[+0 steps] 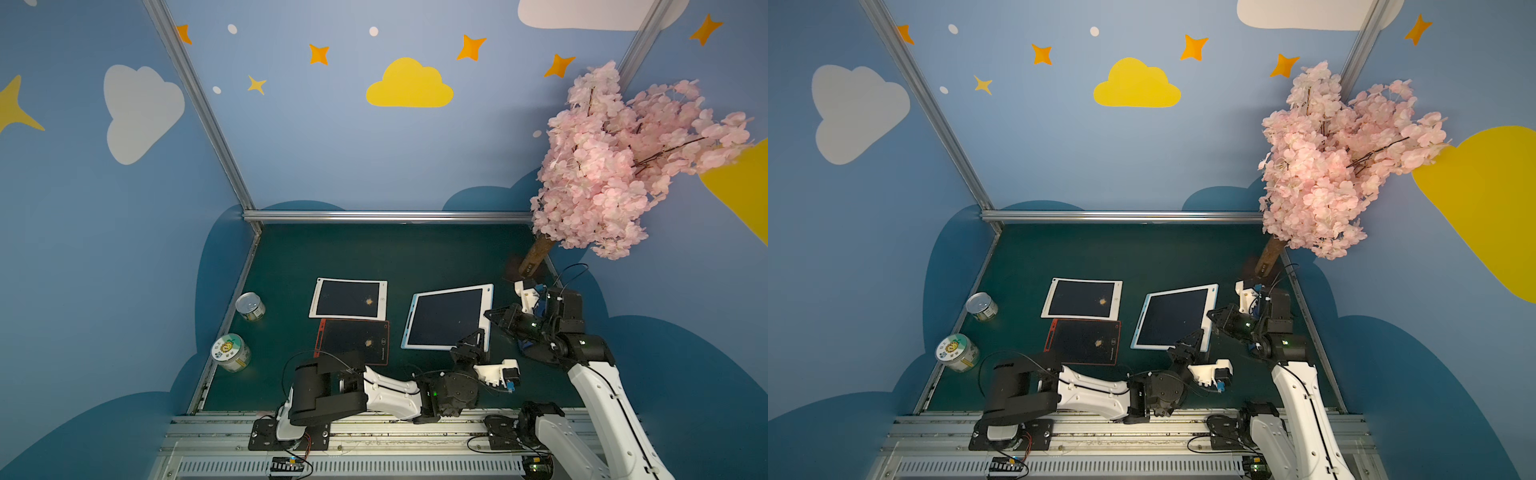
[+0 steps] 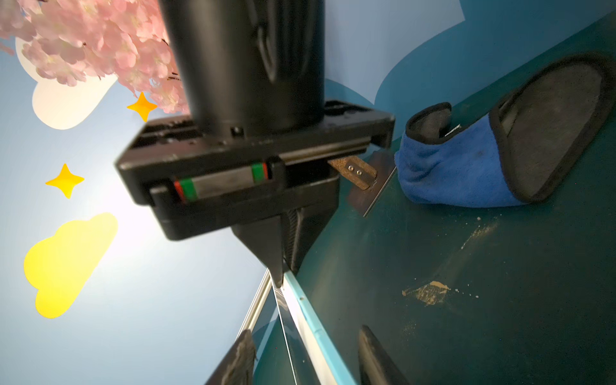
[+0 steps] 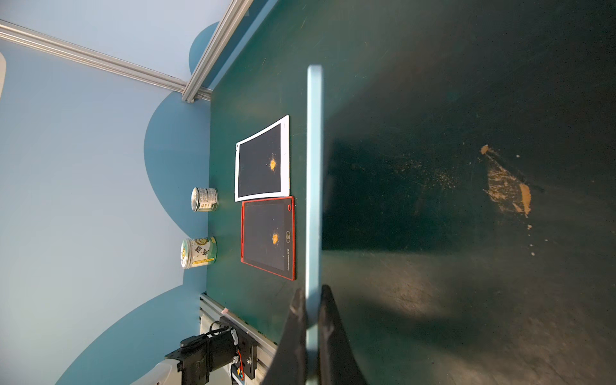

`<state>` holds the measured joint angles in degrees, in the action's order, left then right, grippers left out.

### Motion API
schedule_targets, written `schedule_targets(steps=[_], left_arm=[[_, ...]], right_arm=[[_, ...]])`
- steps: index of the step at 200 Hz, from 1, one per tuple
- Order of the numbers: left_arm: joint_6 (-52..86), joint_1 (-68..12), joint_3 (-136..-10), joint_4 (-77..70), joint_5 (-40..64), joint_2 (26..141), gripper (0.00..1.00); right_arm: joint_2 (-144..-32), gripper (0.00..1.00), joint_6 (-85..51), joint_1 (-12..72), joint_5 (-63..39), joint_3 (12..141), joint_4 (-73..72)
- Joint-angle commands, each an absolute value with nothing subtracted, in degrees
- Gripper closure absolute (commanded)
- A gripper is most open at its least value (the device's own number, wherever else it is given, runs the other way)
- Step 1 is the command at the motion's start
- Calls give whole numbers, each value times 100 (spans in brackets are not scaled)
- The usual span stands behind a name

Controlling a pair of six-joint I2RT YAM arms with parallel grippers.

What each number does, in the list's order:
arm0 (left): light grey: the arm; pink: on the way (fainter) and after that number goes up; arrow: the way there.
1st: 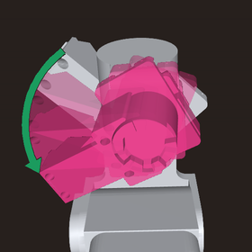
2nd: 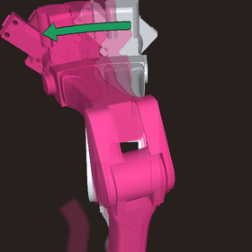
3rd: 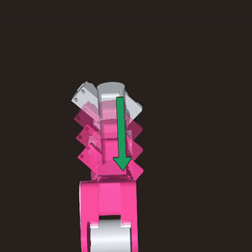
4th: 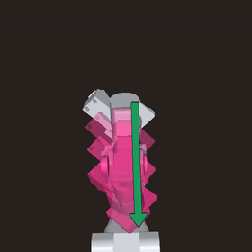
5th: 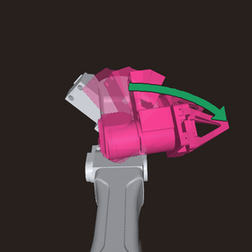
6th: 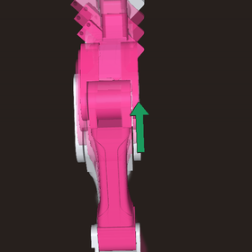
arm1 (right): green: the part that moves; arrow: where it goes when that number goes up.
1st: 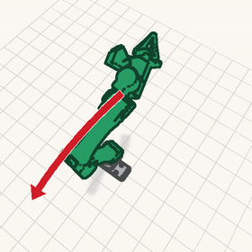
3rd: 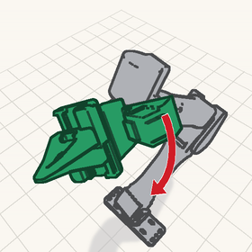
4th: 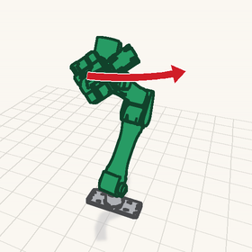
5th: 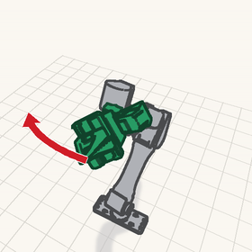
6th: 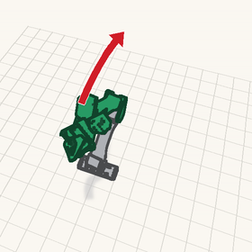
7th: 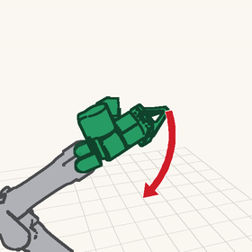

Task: Wipe the drawing tablet
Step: Pick up the drawing tablet from the center of the board.

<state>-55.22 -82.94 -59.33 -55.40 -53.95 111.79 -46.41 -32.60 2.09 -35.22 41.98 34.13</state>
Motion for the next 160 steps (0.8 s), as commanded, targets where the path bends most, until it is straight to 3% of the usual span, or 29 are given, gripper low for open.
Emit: schedule_targets(steps=[1,20,40,72,92,108,129,160], left_arm=[[-5195,-8174,-5871,-5344,-5677,11185,51],[-5025,-8135,-5880,-5122,-5643,11114,66],[-5004,-8139,-5888,-5115,-5666,11050,96],[-5266,-8192,-5928,-5324,-5726,10943,97],[-5378,-8203,-5948,-5327,-5723,10831,97],[-5339,-8188,-5946,-5164,-5704,10661,97],[-4678,-8067,-6031,-4120,-5542,10175,97],[-1731,-7210,-6741,-320,-4072,9050,97]], right_arm=[[-4632,100,-3173,236,-3625,4206,3419],[-4635,100,-3182,234,-3634,4198,3412],[-4654,100,-3184,236,-3645,4198,3395],[-4676,100,-3155,229,-3687,4186,3386],[-4668,43,-3123,207,-3640,4279,3412],[-4567,21,-2859,134,-3397,4590,3716],[-4339,16,-2501,26,-2640,5172,4302],[-3991,16,-2261,-106,-1440,5808,4936]])
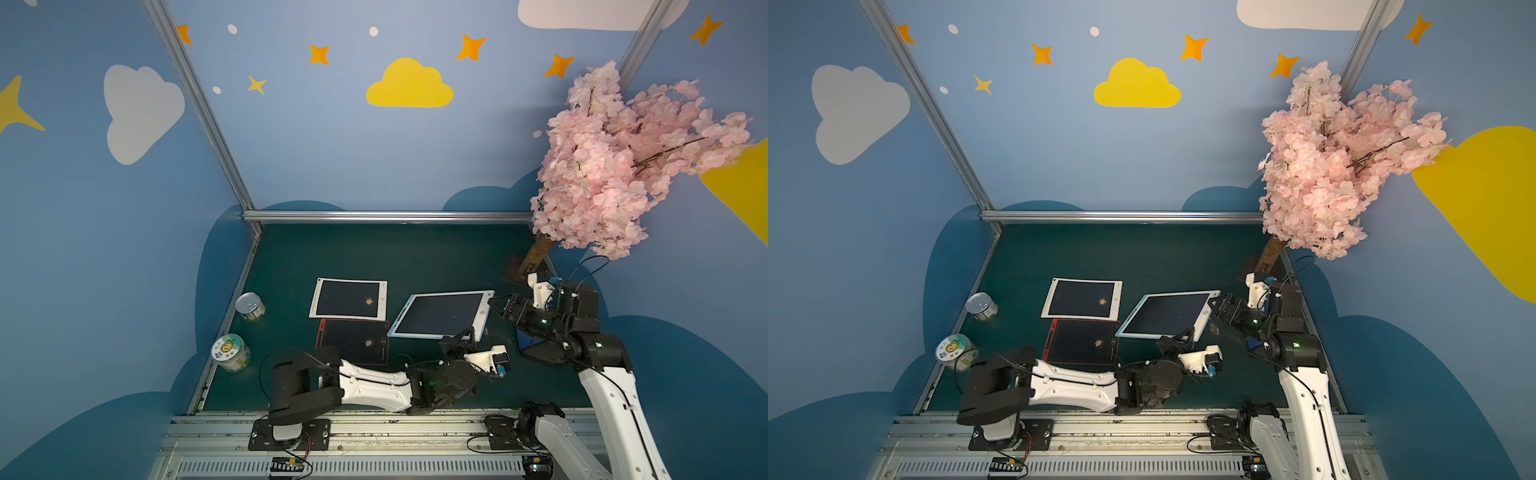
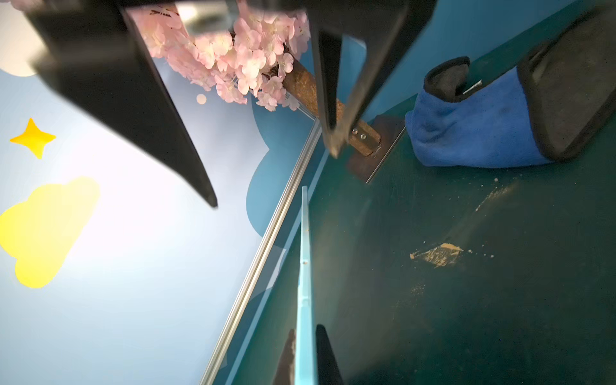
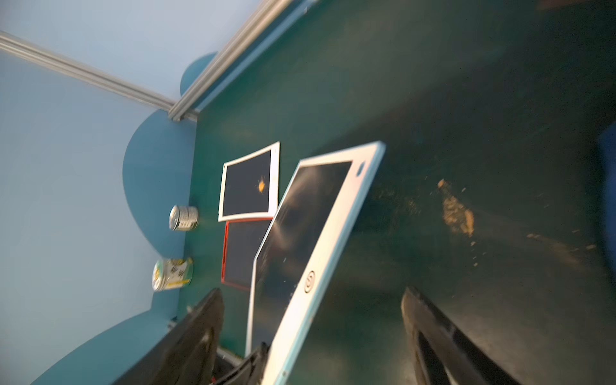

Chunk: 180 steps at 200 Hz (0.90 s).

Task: Wipe the drawing tablet
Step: Pick up the drawing tablet from the center of the board.

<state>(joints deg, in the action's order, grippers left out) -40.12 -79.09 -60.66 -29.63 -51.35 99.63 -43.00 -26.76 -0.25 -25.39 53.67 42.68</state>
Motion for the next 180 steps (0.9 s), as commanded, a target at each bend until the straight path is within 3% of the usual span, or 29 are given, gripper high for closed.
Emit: schedule_targets(steps=[1,17,42,64,85,124,156,180], left_arm=[[-1613,-7173,-6763,-235,-4005,9016,97],[-392,-6430,-6886,592,-2680,8506,97],[1063,-5205,-6573,618,-312,7992,97],[2262,-4206,-6004,-353,1906,7983,97],[3312,-3585,-5355,-1695,3165,8213,97],[4734,-2988,-4685,-3794,4394,8962,97],[5380,-2942,-4461,-5129,4679,9691,97],[5386,-2918,-4494,-5346,4813,10004,97]], right_arm=[[-3982,16,-2260,-115,-1401,5818,4947],[-3869,16,-2225,-157,-970,5842,5069],[-4137,16,-2134,-215,-703,5579,5115],[-4548,15,-2436,-370,-266,5087,4894],[-5121,10,-2764,-728,-13,4777,4638],[-6968,3,-3669,-1144,1400,5157,4959],[-8206,3,-3838,-1351,1540,5529,4881],[-8704,3,-3792,-1458,1244,5739,4685]])
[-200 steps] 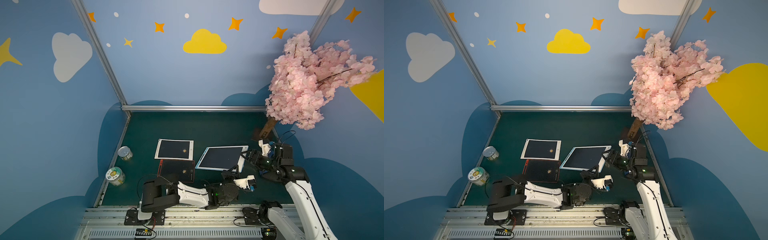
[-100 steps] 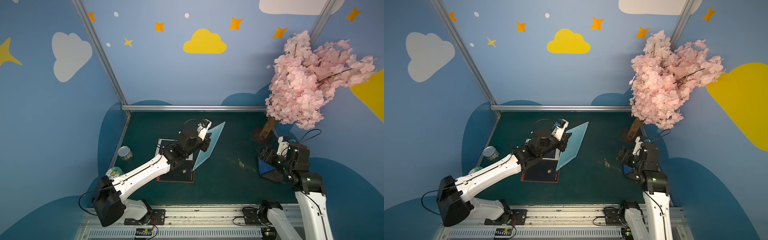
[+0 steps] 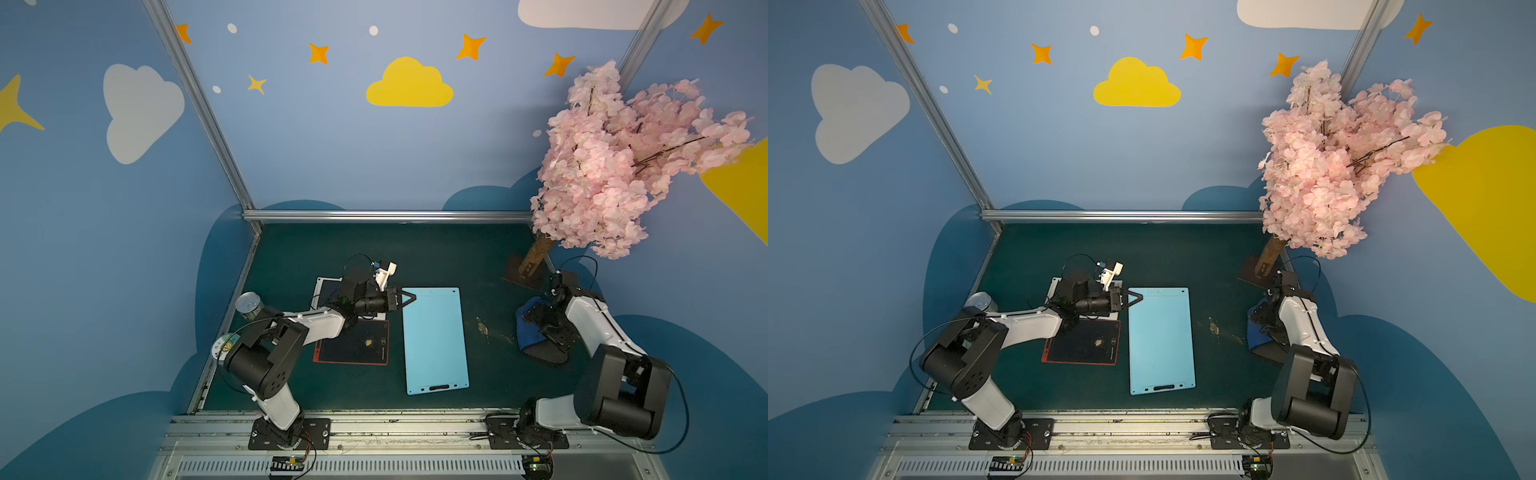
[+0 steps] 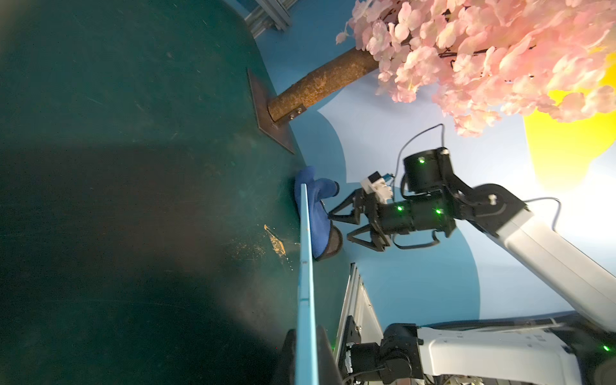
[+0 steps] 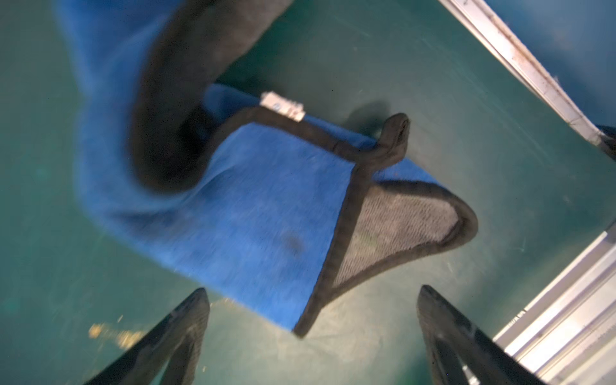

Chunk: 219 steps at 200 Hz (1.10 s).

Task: Wipe the drawing tablet
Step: Pick up the drawing tablet from the center of the board, then pick up the cleaning item at the center of the board.

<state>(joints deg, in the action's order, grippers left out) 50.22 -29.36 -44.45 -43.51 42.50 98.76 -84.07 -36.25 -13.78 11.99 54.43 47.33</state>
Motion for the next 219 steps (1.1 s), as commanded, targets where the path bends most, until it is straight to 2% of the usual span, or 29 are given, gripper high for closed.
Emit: schedule_targets(steps=[1,33,78,101,117,126,134,138,143,147,150,175,219], left_arm=[[5383,-2914,-4497,-5345,4815,10016,97],[5207,-2898,-4456,-5401,4790,10163,97],[5055,-2708,-4279,-5846,4853,10252,97],[5159,-2565,-4114,-6219,4792,10326,97],[5318,-2510,-4103,-6399,4851,10405,97],[5373,-2518,-4113,-6472,4872,10432,97],[5388,-2518,-4115,-6470,4884,10433,97],[5377,-2519,-4116,-6461,4888,10433,97],[5360,-2514,-4122,-6423,4887,10425,97],[5331,-2514,-4122,-6392,4887,10424,97],[5308,-2507,-4122,-6370,4887,10420,97],[5106,-2506,-4130,-6126,4853,10389,97],[5114,-2503,-4236,-5931,4866,10489,97]], right_arm=[[-8720,3,-3790,-1467,1229,5752,4689],[-9401,3,-3796,-1520,1217,6182,4762],[-10480,4,-3639,-1534,682,6515,4465],[-10500,4,-3598,-1431,719,6590,4428],[-10388,8,-3562,-1433,659,6452,4329],[-10325,17,-3495,-1441,559,6362,4221],[-10281,33,-3421,-1450,462,6295,4147],[-10270,47,-3381,-1466,422,6274,4127],[-10253,75,-3361,-1483,402,6242,4112],[-10236,92,-3354,-1497,390,6226,4113],[-10220,100,-3345,-1509,366,6212,4113],[-9741,100,-3339,-1576,247,6055,4113],[-7483,100,-2855,-1123,512,6082,4534]])
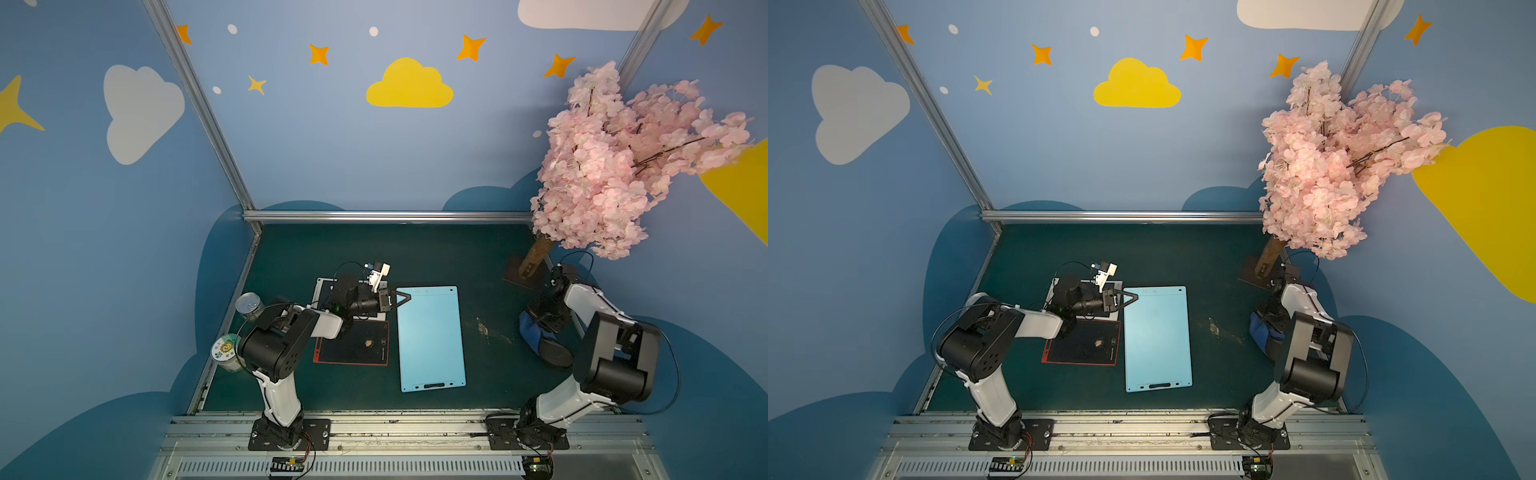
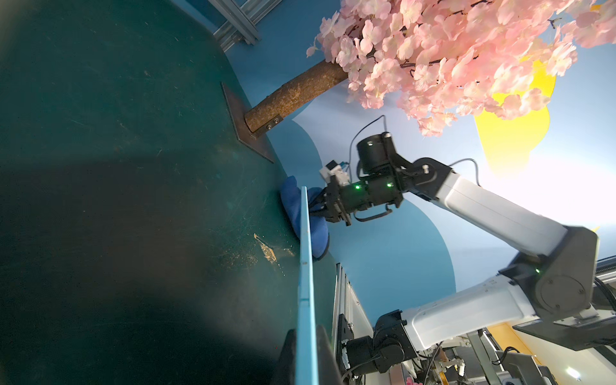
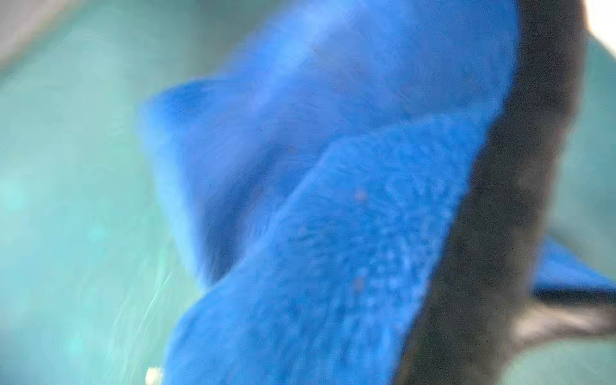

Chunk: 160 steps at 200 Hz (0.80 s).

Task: Wipe the drawing tablet
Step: Pick up the cleaning item at the center of the board, then wipe the dirt from the drawing tablet.

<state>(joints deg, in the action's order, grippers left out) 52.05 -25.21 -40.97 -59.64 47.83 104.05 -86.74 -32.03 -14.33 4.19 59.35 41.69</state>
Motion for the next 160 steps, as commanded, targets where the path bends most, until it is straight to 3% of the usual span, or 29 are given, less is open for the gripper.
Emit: schedule_targets(steps=[1,38,64,93,160], left_arm=[[5114,-2504,-4236,-5932,4863,10491,97],[5194,-2475,-4245,-5939,4836,10512,97],[5212,-2477,-4252,-5934,4843,10517,97],[5238,-2471,-4258,-5968,4852,10559,97],[5256,-2465,-4269,-5969,4867,10555,97]], right_arm=[[-7428,100,-2842,-1106,489,6077,4539],[-5782,100,-2356,-285,-844,5721,4318],[-5398,100,-2276,193,-1687,5640,4245],[-5625,100,-2426,887,-2171,5671,3990],[-7315,100,-2937,2549,-1350,5963,2696]])
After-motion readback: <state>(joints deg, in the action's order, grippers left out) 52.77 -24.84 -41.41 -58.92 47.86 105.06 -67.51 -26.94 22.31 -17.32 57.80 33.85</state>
